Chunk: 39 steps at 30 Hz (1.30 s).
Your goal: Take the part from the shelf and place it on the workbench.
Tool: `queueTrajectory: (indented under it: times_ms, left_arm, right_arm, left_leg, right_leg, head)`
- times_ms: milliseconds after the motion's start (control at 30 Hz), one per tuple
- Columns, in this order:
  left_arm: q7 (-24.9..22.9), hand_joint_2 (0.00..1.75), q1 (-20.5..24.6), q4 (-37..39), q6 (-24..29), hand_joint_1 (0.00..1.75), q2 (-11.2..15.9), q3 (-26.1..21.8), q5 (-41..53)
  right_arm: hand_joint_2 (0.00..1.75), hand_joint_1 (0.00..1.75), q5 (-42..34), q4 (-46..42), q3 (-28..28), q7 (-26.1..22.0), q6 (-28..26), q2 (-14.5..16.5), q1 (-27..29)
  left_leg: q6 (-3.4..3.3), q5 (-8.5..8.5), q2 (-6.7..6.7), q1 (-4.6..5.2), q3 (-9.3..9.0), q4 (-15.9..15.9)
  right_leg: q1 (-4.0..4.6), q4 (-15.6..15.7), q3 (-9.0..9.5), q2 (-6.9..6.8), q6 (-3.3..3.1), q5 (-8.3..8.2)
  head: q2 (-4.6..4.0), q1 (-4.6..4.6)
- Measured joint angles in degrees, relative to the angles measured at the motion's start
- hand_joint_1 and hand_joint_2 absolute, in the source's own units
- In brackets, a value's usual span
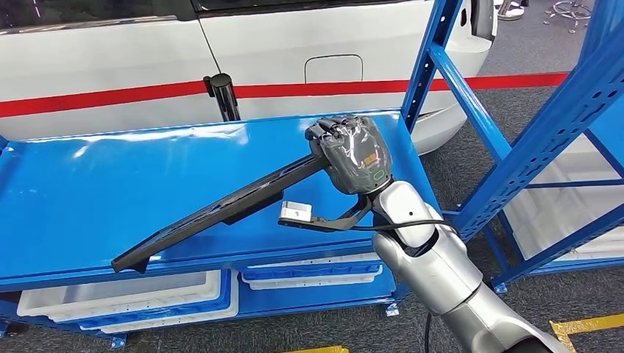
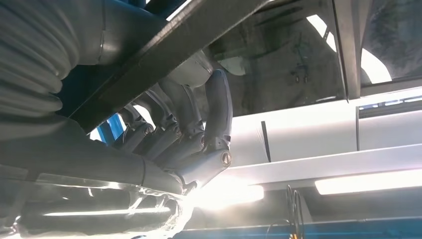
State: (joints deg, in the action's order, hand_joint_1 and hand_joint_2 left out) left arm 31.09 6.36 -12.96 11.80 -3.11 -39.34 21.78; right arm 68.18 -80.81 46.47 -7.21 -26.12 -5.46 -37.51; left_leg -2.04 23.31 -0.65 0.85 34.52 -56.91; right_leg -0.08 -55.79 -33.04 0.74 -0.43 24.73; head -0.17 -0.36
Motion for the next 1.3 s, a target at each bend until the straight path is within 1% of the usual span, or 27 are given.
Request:
queueTrajectory:
  times_ms: [167,233,267,300,367,400,433,467,533,567,600,633,667,733,767,800,867,900,933,967,1000,1033,1067,1100,1167,1233,1300]
  left_arm:
    - [-0.6,1.75,0.0,0.0,0.1,0.0,0.5,0.3,1.0]
    - [-0.9,1.75,0.0,0.0,0.1,0.0,0.5,0.6,1.4]
    - [-1.0,1.75,0.0,0.0,0.1,0.0,0.5,0.7,1.7]
    - [-1.2,1.75,0.0,0.0,0.1,0.0,0.4,0.9,2.1]
    - [-1.6,1.75,0.0,0.0,0.2,0.0,0.4,1.3,2.7]
    - [-1.8,1.75,0.0,0.0,0.3,0.0,0.4,1.5,3.0]
    - [-2.0,1.75,-0.1,0.0,0.3,0.0,0.3,1.7,3.3]
    - [-2.2,1.75,-0.1,0.1,0.3,0.0,0.3,1.9,3.4]
    - [-2.5,1.75,-0.1,0.1,0.3,0.0,0.2,2.2,3.8]
    - [-2.5,1.75,-0.1,0.1,0.3,0.0,0.2,2.3,3.9]
    - [-2.6,1.75,-0.1,0.1,0.2,0.0,0.2,2.5,4.0]
    - [-2.7,1.75,-0.1,0.1,0.2,0.0,0.2,2.5,4.1]
    - [-2.7,1.75,-0.2,0.1,0.1,0.0,0.2,2.6,4.2]
    - [-2.8,1.75,-0.2,0.1,0.0,0.0,0.2,2.7,4.4]
    - [-2.8,1.75,-0.3,0.1,0.0,0.0,0.2,2.8,4.5]
    - [-2.9,1.75,-0.3,0.1,-0.1,0.0,0.2,2.8,4.6]
    - [-2.9,1.75,-0.3,0.1,-0.2,0.0,0.2,2.9,4.8]
    - [-2.9,1.75,-0.4,0.1,-0.3,0.0,0.2,3.0,4.9]
    - [-3.0,1.75,-0.4,0.1,-0.3,0.0,0.2,3.1,5.0]
    - [-3.0,1.75,-0.4,0.1,-0.4,0.0,0.2,3.2,5.1]
    - [-3.0,1.75,-0.4,0.1,-0.4,0.0,0.2,3.2,5.2]
    - [-3.0,1.75,-0.4,0.1,-0.5,0.0,0.3,3.3,5.2]
    - [-3.0,1.75,-0.4,0.1,-0.5,0.0,0.4,3.3,5.3]
    - [-3.0,1.75,-0.4,0.1,-0.6,0.0,0.5,3.3,5.3]
    - [-3.0,1.75,-0.4,0.1,-0.6,0.0,0.6,3.3,5.6]
    - [-3.1,1.75,-0.4,0.1,-0.6,0.0,0.6,3.4,5.8]
    - [-3.2,1.75,-0.3,0.1,-0.6,0.0,0.6,3.4,5.9]
  right_arm:
    - [1.75,1.75,-0.5,1.3,0.2,-0.1,-0.5,0.0,-0.1]
    - [1.75,1.75,-0.6,1.4,0.3,-0.1,-0.7,-0.1,-0.1]
    - [1.75,1.75,-0.6,1.4,0.3,-0.1,-0.7,-0.1,-0.2]
    - [1.75,1.75,-0.6,1.4,0.3,-0.1,-0.8,-0.2,-0.2]
    - [1.75,1.75,-0.6,1.4,0.3,-0.1,-0.9,-0.5,-0.1]
    - [1.75,1.75,-0.6,1.4,0.3,-0.1,-0.9,-0.7,0.1]
    - [1.75,1.75,-0.6,1.4,0.3,0.0,-0.9,-0.9,0.2]
    - [1.75,1.75,-0.6,1.4,0.2,0.0,-0.9,-1.0,0.3]
    - [1.75,1.75,-0.6,1.3,0.2,0.0,-1.0,-1.1,0.2]
    - [1.75,1.75,-0.6,1.2,0.1,0.1,-1.0,-1.1,0.2]
    - [1.75,1.75,-0.6,1.1,0.0,0.1,-1.0,-1.1,0.1]
    - [1.75,1.75,-0.6,1.0,-0.1,0.3,-1.0,-1.2,0.1]
    - [1.75,1.75,-0.6,0.8,-0.3,0.4,-1.0,-1.3,0.2]
    - [1.75,1.75,-0.5,0.2,-0.7,0.5,-1.0,-1.4,0.1]
    - [1.75,1.75,-0.4,-0.2,-1.0,0.6,-1.0,-1.4,0.1]
    - [1.75,1.75,-0.2,-0.6,-1.2,0.6,-1.0,-1.5,0.0]
    - [1.75,1.75,0.2,-1.5,-1.7,0.7,-1.0,-1.6,0.0]
    - [1.75,1.75,0.3,-1.9,-1.9,0.8,-0.9,-1.8,0.1]
    - [1.75,1.75,0.5,-2.3,-2.0,0.9,-0.8,-1.9,0.1]
    - [1.75,1.75,0.7,-2.7,-2.2,1.0,-0.7,-2.1,0.2]
    - [1.75,1.75,0.9,-3.2,-2.3,1.0,-0.6,-2.2,0.2]
    - [1.75,1.75,1.0,-3.6,-2.5,1.1,-0.5,-2.3,0.3]
    - [1.75,1.75,1.2,-4.1,-2.7,1.2,-0.3,-2.4,0.2]
    - [1.75,1.75,1.3,-4.4,-2.8,1.2,-0.1,-2.5,0.2]
    - [1.75,1.75,1.4,-5.0,-3.1,1.4,0.3,-2.7,0.2]
    - [1.75,1.75,1.5,-5.6,-3.3,1.5,0.5,-3.0,0.4]
    - [1.75,1.75,1.5,-6.1,-3.6,1.5,0.6,-3.4,0.3]
  left_leg:
    - [-0.63,0.07,-0.01,0.19,0.05,-0.2]
    - [-1.07,-0.58,0.14,-0.16,-0.44,0.8]
    - [-1.26,-0.89,0.24,-0.38,-0.65,1.2]
    - [-1.38,-1.13,0.33,-0.59,-0.79,1.6]
    - [-1.47,-1.23,0.39,-0.61,-0.55,1.7]
    - [-1.4,-1.26,0.4,-0.65,-0.42,1.7]
    - [-1.28,-1.32,0.4,-0.72,-0.28,1.6]
    - [-1.08,-1.39,0.39,-0.84,-0.19,1.6]
    - [-0.43,-1.42,0.38,-1.09,0.02,1.3]
    - [-0.07,-1.37,0.36,-1.12,0.16,1.1]
    - [0.38,-1.3,0.33,-1.06,0.35,0.7]
    - [0.77,-1.25,0.29,-1.0,0.55,0.4]
    - [1.1,-1.25,0.27,-1.04,0.7,0.2]
    - [1.76,-0.68,0.3,-1.42,1.24,-0.7]
    - [2.07,0.54,0.36,-1.65,1.86,-2.1]
    - [2.38,2.47,0.4,-1.83,2.9,-4.7]
    - [2.87,6.93,0.44,-1.98,5.76,-12.2]
    - [3.0,8.21,0.44,-2.01,6.87,-15.3]
    - [2.98,8.37,0.44,-2.02,7.14,-16.7]
    - [2.78,7.42,0.44,-2.0,6.26,-15.7]
    - [2.37,5.76,0.41,-1.93,4.4,-12.9]
    - [1.73,4.18,0.36,-1.78,2.01,-8.8]
    - [1.11,3.11,0.38,-1.57,-0.16,-5.1]
    - [0.58,2.54,0.39,-1.28,-1.58,-2.6]
    - [-0.04,2.39,0.48,-0.69,-2.3,-1.1]
    - [-0.53,1.51,0.63,-0.61,-2.62,0.2]
    - [-0.97,0.44,0.9,-0.95,-2.9,1.7]
  right_leg:
    - [-0.25,0.2,0.1,0.01,0.31,-0.19]
    - [-0.11,-0.7,-0.38,-0.03,0.46,0.43]
    - [-0.02,-2.4,-1.21,-0.07,0.34,1.48]
    - [-0.03,-5.4,-2.62,-0.1,0.17,3.05]
    - [-0.35,-13.4,-6.26,-0.13,0.12,6.31]
    - [-0.58,-16.2,-7.56,-0.15,0.39,7.17]
    - [-0.84,-17.0,-7.87,-0.19,0.9,7.15]
    - [-1.11,-15.3,-6.87,-0.29,1.58,6.23]
    - [-1.78,-6.9,-2.27,-0.73,2.88,3.48]
    - [-1.93,-3.4,-0.12,-0.93,3.19,2.43]
    - [-1.93,-1.2,1.07,-0.97,3.1,1.84]
    - [-1.82,-0.7,1.35,-0.89,2.72,1.7]
    - [-1.66,-1.0,1.13,-0.72,2.22,1.55]
    - [-1.88,-1.1,0.68,-0.55,1.11,1.28]
    - [-1.96,-1.1,0.57,-0.54,0.59,1.08]
    - [-1.99,-1.0,0.45,-0.54,0.16,0.88]
    - [-1.61,-1.1,0.14,-0.55,-0.37,0.65]
    - [-1.41,-1.1,0.01,-0.56,-0.51,0.55]
    - [-1.21,-1.1,-0.09,-0.56,-0.59,0.49]
    - [-1.01,-1.1,-0.12,-0.55,-0.63,0.45]
    - [-0.8,-1.1,-0.1,-0.53,-0.66,0.41]
    - [-0.69,-1.1,-0.06,-0.52,-0.64,0.39]
    - [-0.51,-1.1,-0.08,-0.51,-0.52,0.31]
    - [-0.6,-1.1,-0.12,-0.53,-0.33,0.2]
    - [-0.84,-0.9,-0.28,-0.6,0.2,-0.13]
    - [-0.78,-1.0,-0.59,-0.66,0.65,-0.16]
    - [-0.55,-3.8,-2.19,-0.67,0.55,1.47]
  head:
    - [0.0,-0.02]
    - [0.0,-0.01]
    - [0.0,0.01]
    - [0.0,0.04]
    - [0.0,0.09]
    - [0.0,0.07]
    - [0.0,0.08]
    - [0.0,0.08]
    - [0.0,0.14]
    - [0.0,0.18]
    - [0.0,0.2]
    - [0.0,0.14]
    - [0.0,0.07]
    - [0.0,-0.12]
    - [0.0,-0.19]
    - [0.0,-0.3]
    - [0.0,-0.44]
    - [0.0,-0.44]
    - [0.0,-0.44]
    - [0.0,-0.44]
    - [0.0,-0.44]
    - [0.0,-0.43]
    - [0.0,-0.33]
    - [0.0,-0.29]
    - [0.0,-0.35]
    - [0.0,-0.51]
    - [0.0,-0.36]
